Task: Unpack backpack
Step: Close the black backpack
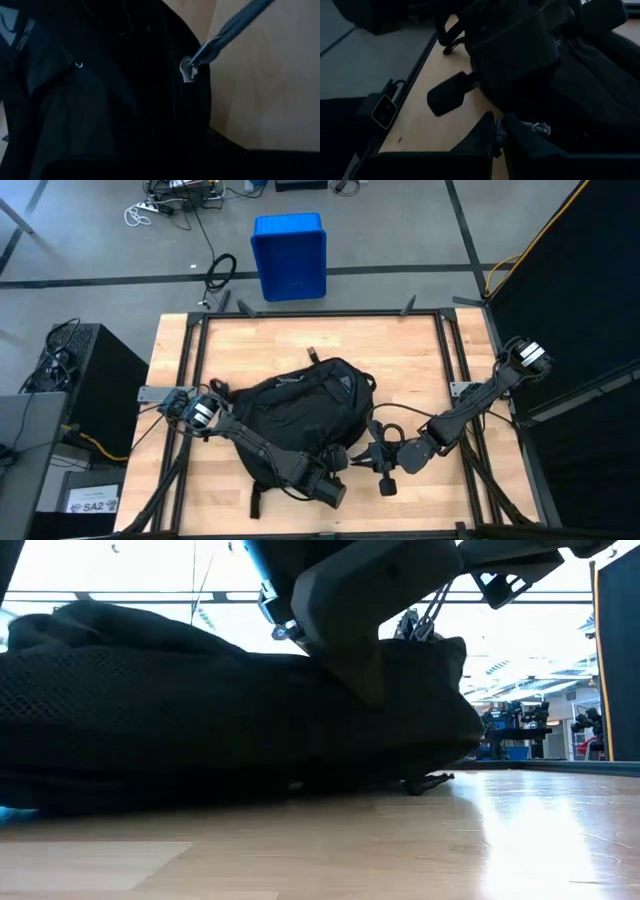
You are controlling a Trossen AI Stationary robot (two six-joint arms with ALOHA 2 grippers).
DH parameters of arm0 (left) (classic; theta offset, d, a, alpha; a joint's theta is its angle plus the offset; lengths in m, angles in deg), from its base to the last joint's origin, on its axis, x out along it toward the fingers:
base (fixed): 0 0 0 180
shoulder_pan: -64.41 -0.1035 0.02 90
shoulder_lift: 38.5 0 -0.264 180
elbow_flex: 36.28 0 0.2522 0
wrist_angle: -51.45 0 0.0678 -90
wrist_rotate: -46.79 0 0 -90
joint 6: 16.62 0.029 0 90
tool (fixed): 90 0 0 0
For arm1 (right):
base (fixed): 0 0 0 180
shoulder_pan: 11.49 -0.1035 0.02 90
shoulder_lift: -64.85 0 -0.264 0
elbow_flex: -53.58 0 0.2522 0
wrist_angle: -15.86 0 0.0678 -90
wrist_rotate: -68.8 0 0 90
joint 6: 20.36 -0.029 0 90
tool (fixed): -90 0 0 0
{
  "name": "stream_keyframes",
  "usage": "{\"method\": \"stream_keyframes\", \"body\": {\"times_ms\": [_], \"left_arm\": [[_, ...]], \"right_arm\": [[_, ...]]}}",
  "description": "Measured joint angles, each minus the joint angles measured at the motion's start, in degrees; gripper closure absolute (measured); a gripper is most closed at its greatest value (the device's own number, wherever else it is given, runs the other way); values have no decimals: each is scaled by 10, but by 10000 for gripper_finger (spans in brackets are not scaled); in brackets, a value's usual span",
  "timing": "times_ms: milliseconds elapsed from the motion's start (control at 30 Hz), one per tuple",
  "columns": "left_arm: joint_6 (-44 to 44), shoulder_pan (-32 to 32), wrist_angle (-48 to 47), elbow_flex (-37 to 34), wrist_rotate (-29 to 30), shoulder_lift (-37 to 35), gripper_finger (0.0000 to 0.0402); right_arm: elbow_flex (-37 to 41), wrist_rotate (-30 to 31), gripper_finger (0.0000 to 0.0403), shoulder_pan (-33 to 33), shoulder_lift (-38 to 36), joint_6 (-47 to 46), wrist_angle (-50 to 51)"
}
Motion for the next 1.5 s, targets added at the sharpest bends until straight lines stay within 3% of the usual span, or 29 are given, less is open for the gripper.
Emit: {"method": "stream_keyframes", "body": {"times_ms": [167,633,833,1100,1200,1367,1500], "left_arm": [[-5,41,-19,-5,-10,1,401],[-200,124,-175,-3,9,0,402],[-193,125,-193,-3,8,0,402],[-200,130,-219,-5,-7,0,402],[-206,130,-189,-23,-15,-2,402],[-153,130,-34,-86,-41,-16,402],[-157,131,23,-139,-45,-33,401]], "right_arm": [[-1,16,403,0,-5,0,43],[-3,24,403,-2,-8,-22,83],[-2,-59,403,-2,2,-19,23],[-6,-139,403,14,71,-30,1],[-16,-152,403,21,84,-20,5],[-33,-173,403,23,87,8,19],[-40,-169,403,23,87,18,19]]}}
